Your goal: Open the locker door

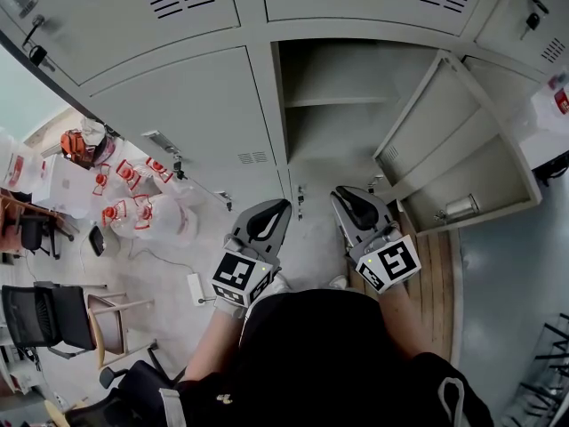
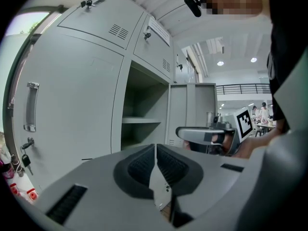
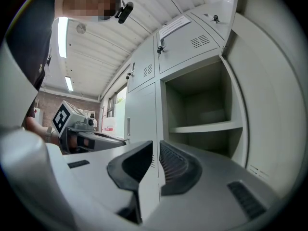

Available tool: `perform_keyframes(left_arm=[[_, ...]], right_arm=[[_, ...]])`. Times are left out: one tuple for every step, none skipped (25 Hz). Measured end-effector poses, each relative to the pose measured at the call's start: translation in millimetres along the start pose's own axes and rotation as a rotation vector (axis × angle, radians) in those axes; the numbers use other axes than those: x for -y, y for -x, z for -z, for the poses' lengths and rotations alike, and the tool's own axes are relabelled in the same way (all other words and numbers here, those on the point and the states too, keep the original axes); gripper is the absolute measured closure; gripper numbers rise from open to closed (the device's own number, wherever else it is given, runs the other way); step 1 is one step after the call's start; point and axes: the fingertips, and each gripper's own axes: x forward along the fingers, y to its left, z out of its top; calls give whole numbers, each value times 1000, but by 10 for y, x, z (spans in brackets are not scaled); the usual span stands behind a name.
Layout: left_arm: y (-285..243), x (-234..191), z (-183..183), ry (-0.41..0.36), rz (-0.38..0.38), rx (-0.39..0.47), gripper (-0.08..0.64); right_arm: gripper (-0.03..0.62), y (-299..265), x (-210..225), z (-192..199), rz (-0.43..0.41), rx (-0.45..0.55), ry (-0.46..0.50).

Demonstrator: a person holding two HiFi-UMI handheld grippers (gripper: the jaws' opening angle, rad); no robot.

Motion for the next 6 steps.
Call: perform_keyframes(left_arm=[[-3, 4, 1, 0, 1, 0, 531], [-6, 9, -4, 0, 2, 1, 531], [-9, 14, -10, 0, 3, 2, 531], [-10, 20, -16, 0, 4, 3, 531], [-12, 27, -19, 0, 5, 4, 531], [-13, 34, -22, -1, 6, 4, 531]], right_arm=[[532, 4, 3, -1, 0, 0, 0], [532, 8, 3, -4, 0, 0, 2], [532, 11, 1, -8, -1, 0, 3], [532, 15, -3, -11, -3, -1, 5], [532, 18, -9, -15, -5, -1, 7], [532, 22, -14, -18, -6, -2, 9]])
